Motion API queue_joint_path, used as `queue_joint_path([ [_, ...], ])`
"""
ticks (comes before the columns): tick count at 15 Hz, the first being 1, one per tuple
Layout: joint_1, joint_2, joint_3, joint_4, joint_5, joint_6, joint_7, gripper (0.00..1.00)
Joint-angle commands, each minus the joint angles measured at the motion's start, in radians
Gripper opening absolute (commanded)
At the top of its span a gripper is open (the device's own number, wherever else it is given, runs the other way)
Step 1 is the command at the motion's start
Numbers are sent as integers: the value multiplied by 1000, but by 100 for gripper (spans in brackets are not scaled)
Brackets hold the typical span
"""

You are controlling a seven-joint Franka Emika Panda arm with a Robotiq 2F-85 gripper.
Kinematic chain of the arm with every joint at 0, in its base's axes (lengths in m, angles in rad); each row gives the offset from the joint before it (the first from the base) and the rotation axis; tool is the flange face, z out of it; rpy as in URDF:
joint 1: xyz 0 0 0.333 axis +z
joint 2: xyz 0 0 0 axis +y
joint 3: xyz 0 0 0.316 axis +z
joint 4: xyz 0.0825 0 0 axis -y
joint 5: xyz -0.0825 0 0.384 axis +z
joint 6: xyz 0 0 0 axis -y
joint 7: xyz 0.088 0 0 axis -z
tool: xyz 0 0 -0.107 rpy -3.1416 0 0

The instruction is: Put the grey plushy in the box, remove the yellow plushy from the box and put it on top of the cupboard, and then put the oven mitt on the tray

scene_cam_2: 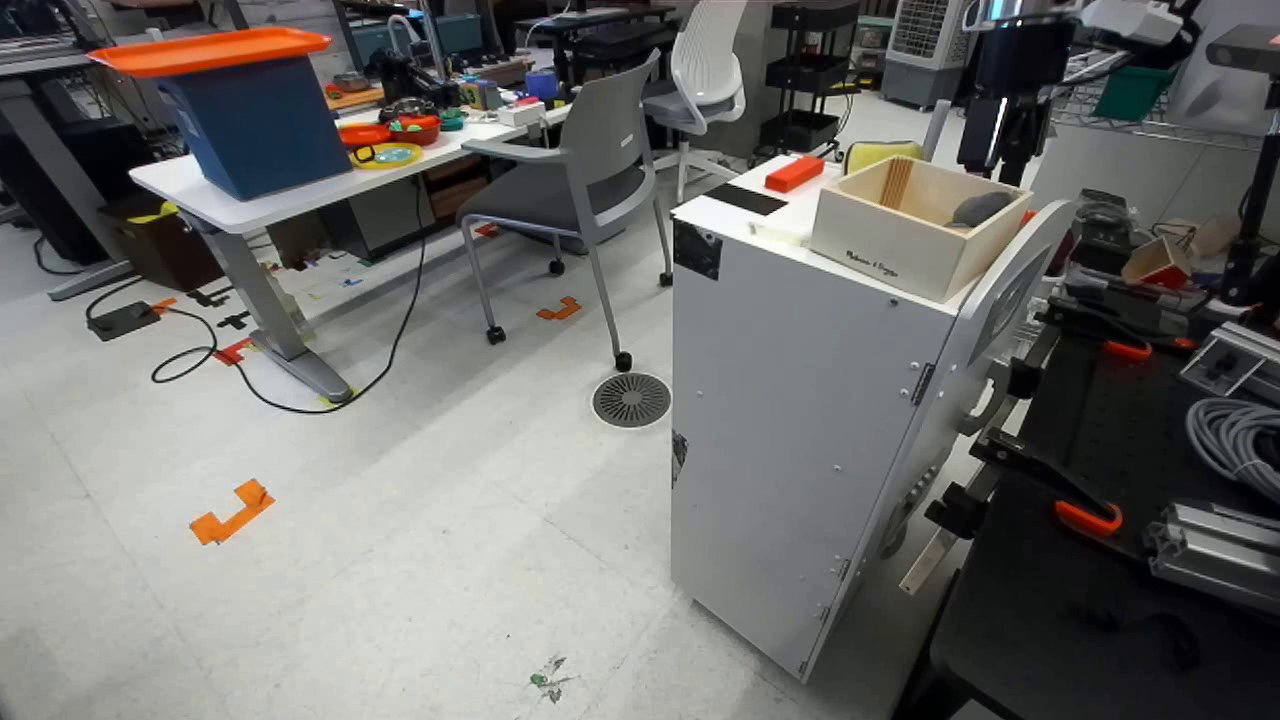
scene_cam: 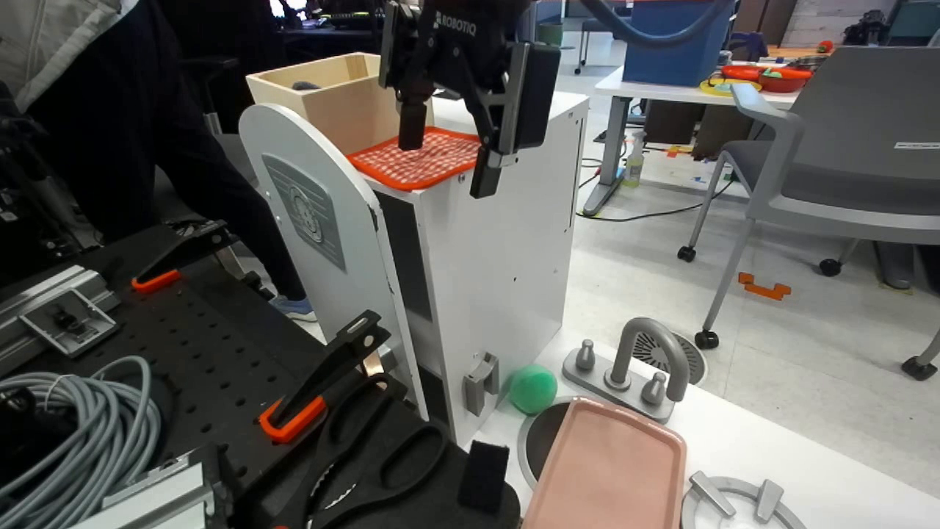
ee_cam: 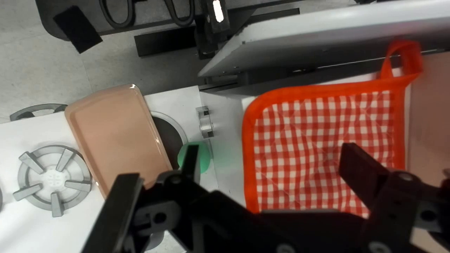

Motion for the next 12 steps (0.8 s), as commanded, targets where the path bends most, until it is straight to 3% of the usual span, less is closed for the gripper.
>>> queue_joint_path([
  [1,-10,7,9,1,25,24,-21,100],
  [6,-10,7,9,2,23,21,-20,100],
  [7,-10,7,8,3,23,19,-18,93],
  [8,-10,7,8,3,22,20,-17,74],
  [10,-11,9,7,6,23,19,-14,68],
  [12,-12,10,7,7,25,16,-14,53],
])
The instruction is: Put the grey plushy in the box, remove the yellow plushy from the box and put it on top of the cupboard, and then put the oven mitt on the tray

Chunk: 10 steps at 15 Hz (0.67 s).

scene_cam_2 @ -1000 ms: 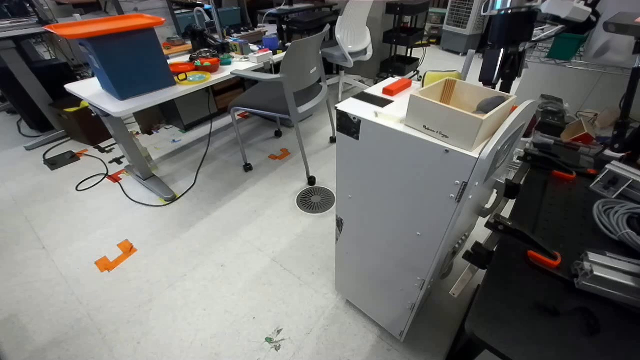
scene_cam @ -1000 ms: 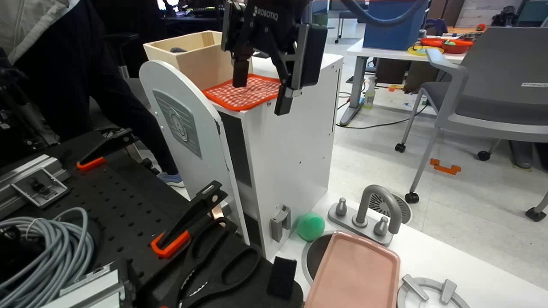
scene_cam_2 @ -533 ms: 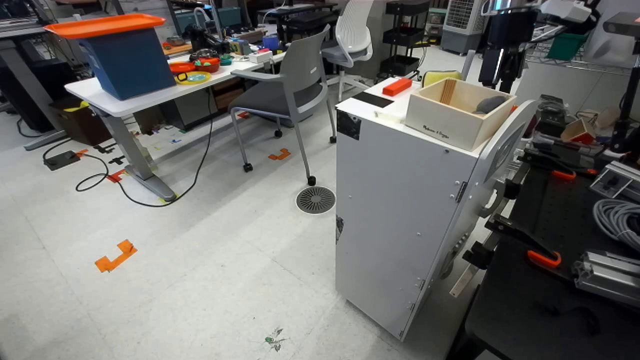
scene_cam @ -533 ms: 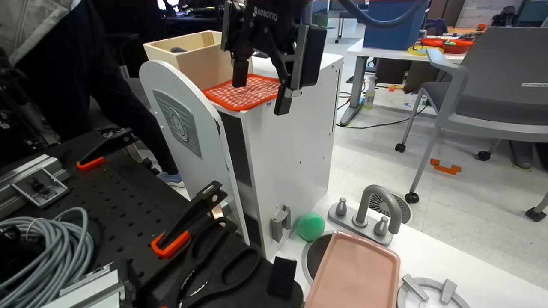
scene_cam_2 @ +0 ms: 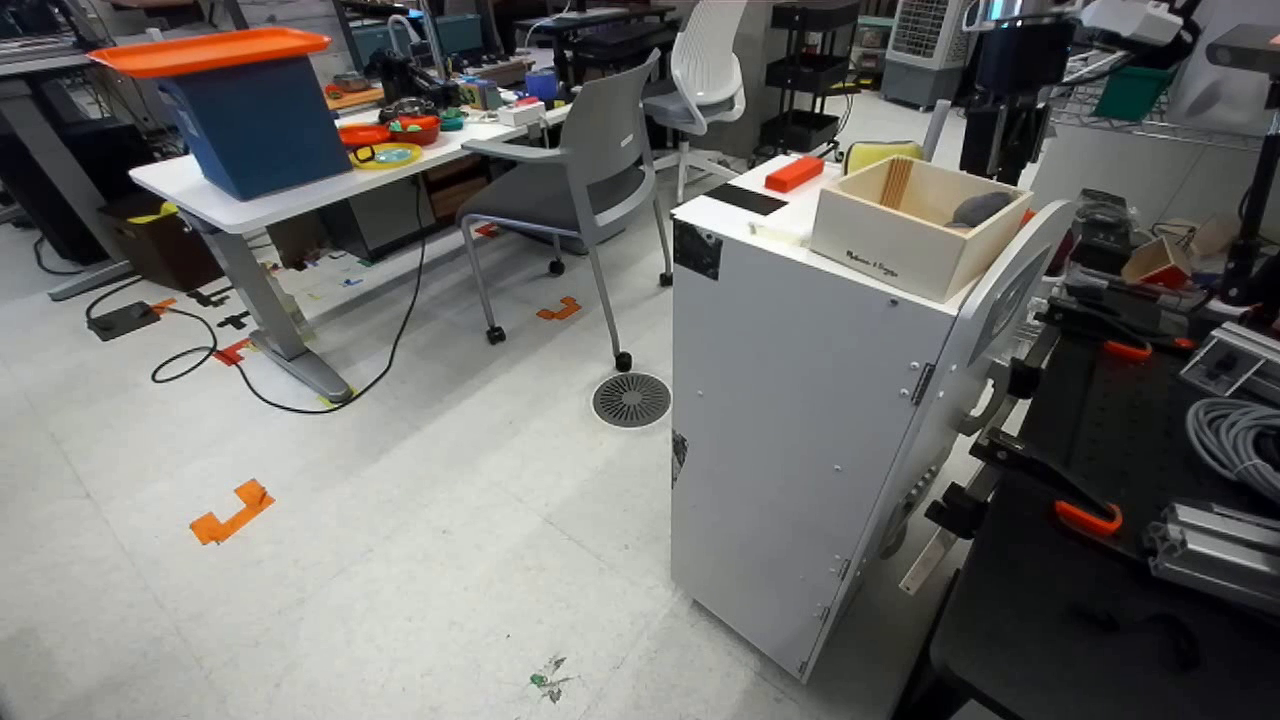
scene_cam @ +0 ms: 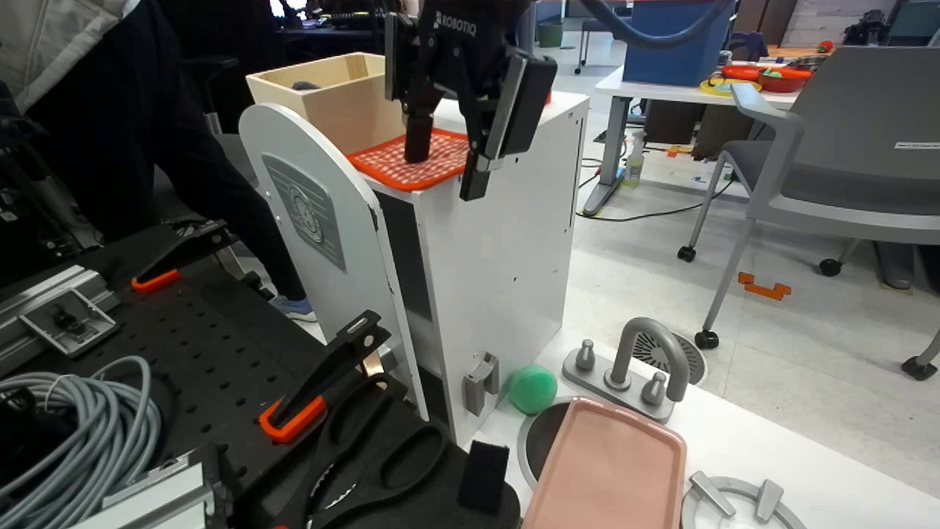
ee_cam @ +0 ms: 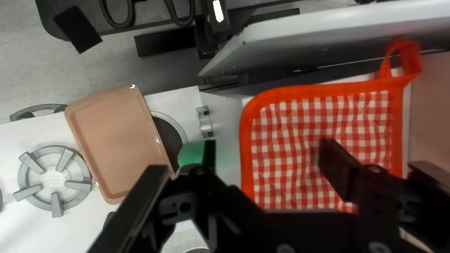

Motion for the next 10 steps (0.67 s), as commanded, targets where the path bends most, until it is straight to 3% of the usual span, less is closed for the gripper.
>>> queue_joint_path([
  [1,-12,9,7,9,27,16,-14,44],
  [7,-15,8,5,16,32,15,-18,0],
  [10,-17,7,6,16,34,16,-32,5],
])
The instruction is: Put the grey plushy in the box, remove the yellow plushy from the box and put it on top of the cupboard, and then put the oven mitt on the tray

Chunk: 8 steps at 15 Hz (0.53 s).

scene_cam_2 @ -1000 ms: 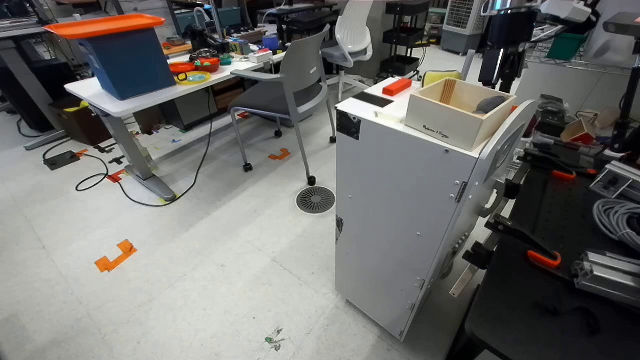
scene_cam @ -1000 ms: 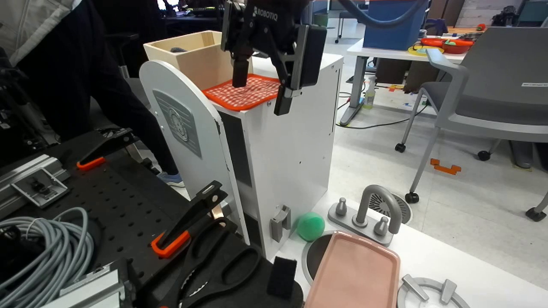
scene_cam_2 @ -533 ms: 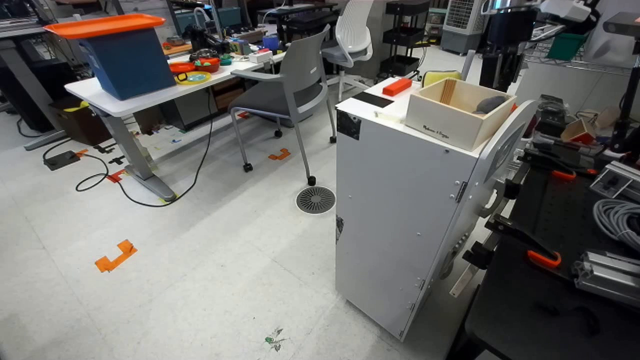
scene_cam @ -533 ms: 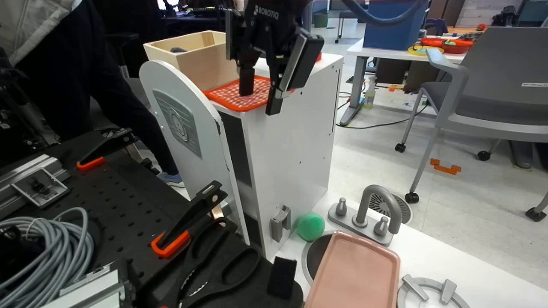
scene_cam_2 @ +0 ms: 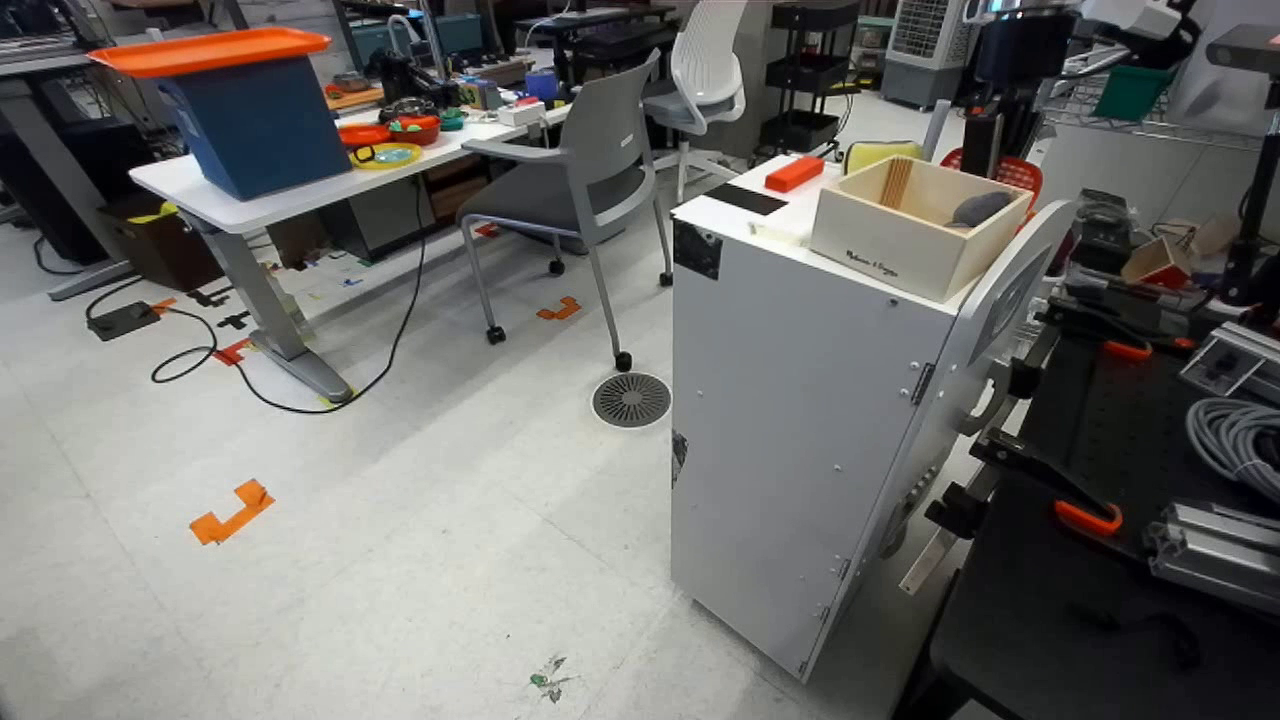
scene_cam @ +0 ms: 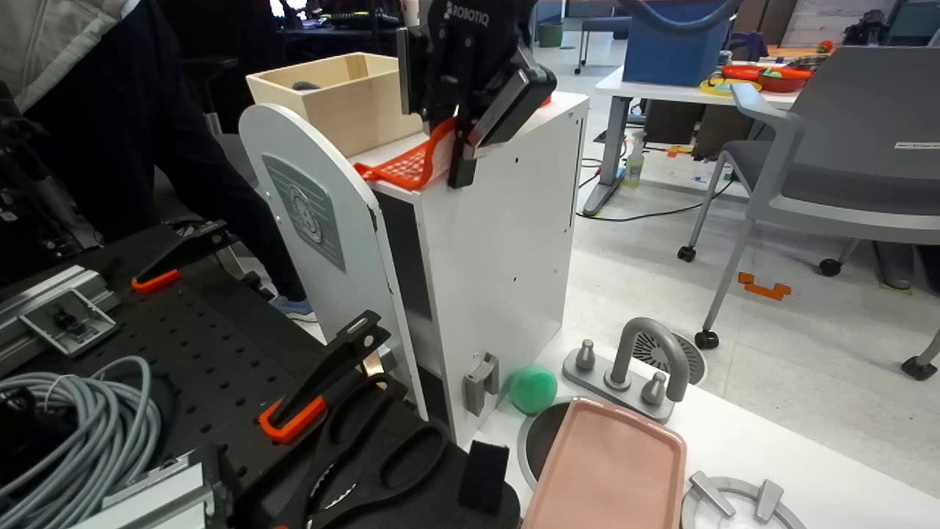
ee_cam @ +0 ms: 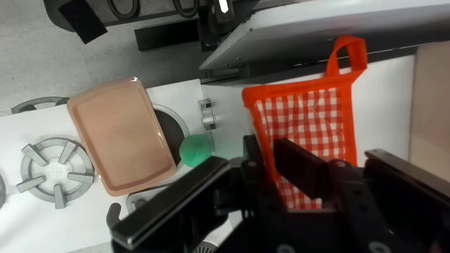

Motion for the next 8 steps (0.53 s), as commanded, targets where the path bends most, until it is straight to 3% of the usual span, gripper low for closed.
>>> queue_joint_path([
  [1,-11,8,9,4,28,15,-16,5],
  [8,-10,-5,8,1,23,12,-17,5],
])
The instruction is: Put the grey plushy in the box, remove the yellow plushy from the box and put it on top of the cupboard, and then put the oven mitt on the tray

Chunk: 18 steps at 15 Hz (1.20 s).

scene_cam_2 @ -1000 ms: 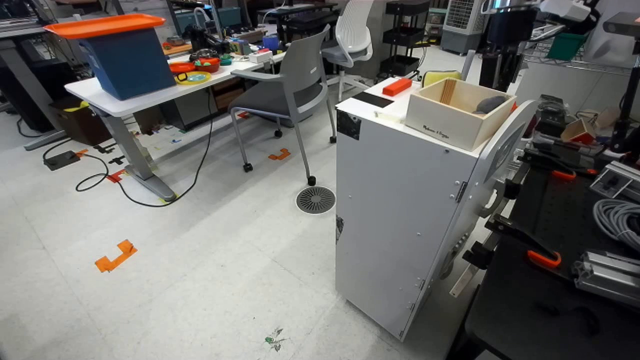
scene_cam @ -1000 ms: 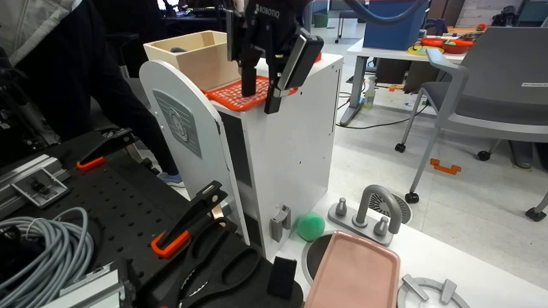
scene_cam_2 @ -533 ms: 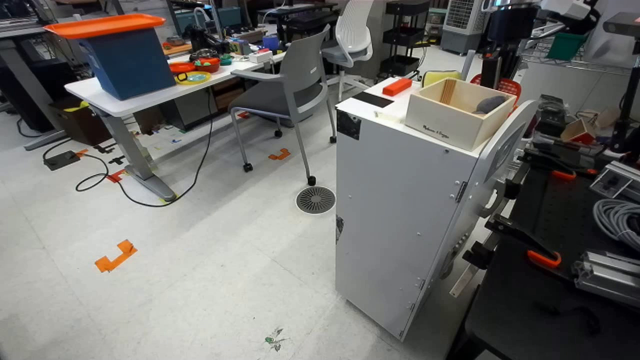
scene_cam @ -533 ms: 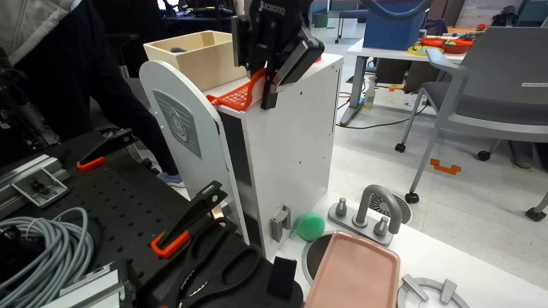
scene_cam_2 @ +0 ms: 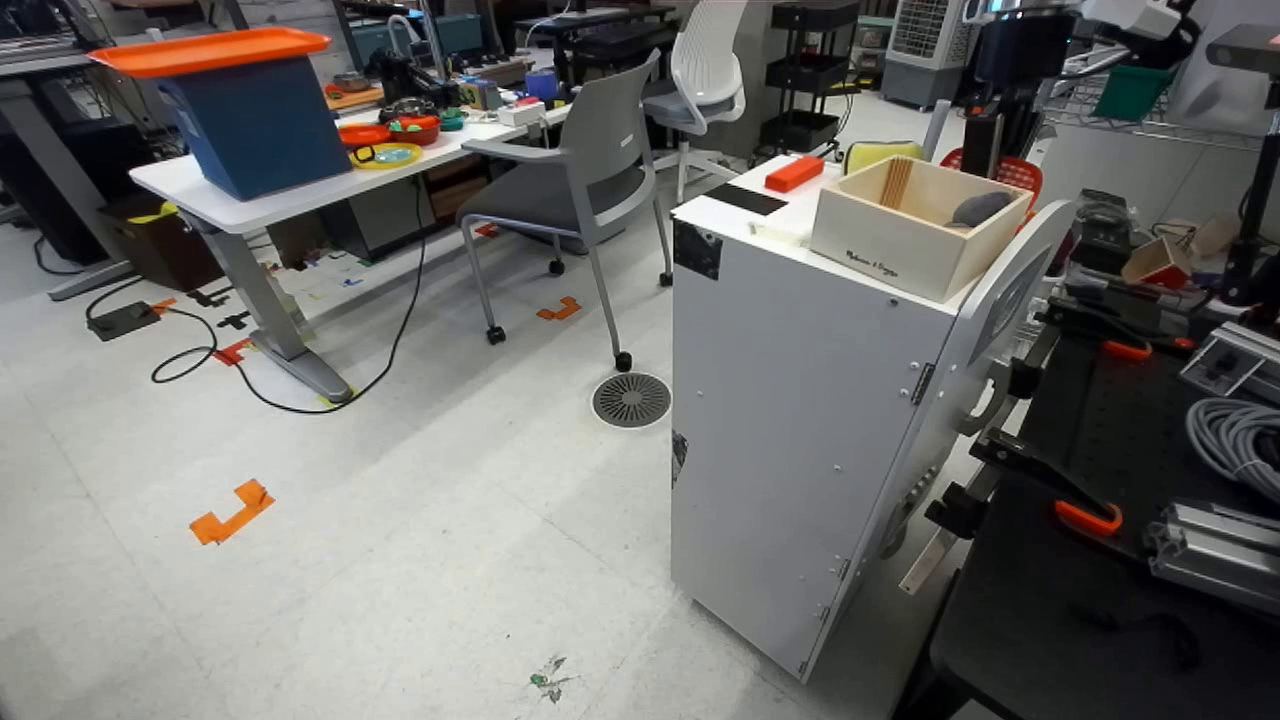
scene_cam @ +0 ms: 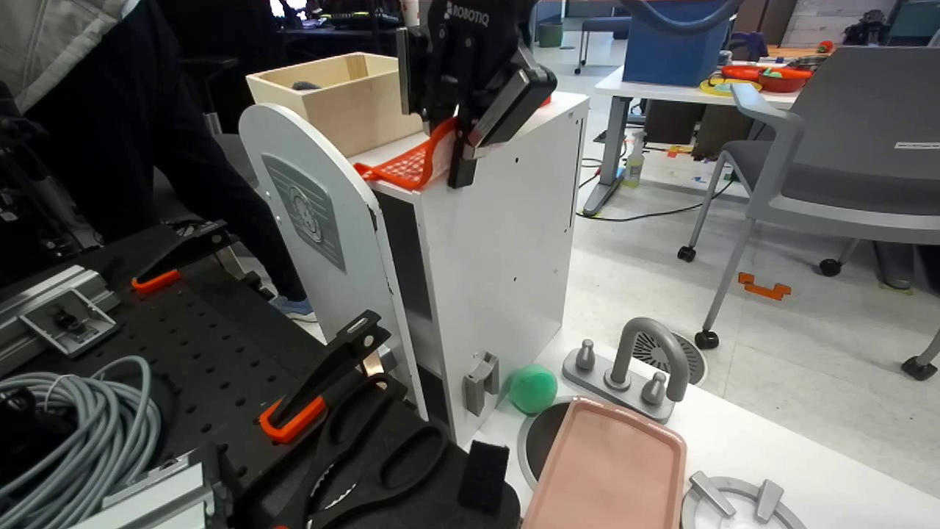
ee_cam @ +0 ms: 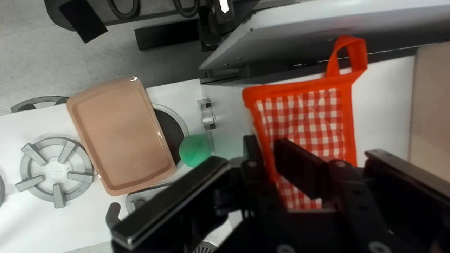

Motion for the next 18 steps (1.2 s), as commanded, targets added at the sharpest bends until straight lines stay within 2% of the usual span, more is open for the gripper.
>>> queue_joint_path([
  [1,-10,-11,8,-1,23,10,-15,5],
  [2,-9,-19,8,-3,21,10,-13,44],
  [3,-10,-23,9,-3,26,8,-17,45],
  [4,-10,-29,9,-3,27,9,-17,51],
  [10,-10,-53,9,-1,47,7,-24,95],
  [11,-10,-55,9,-1,52,7,-26,100],
  [18,-10,-64,8,-2,66,7,-39,100],
])
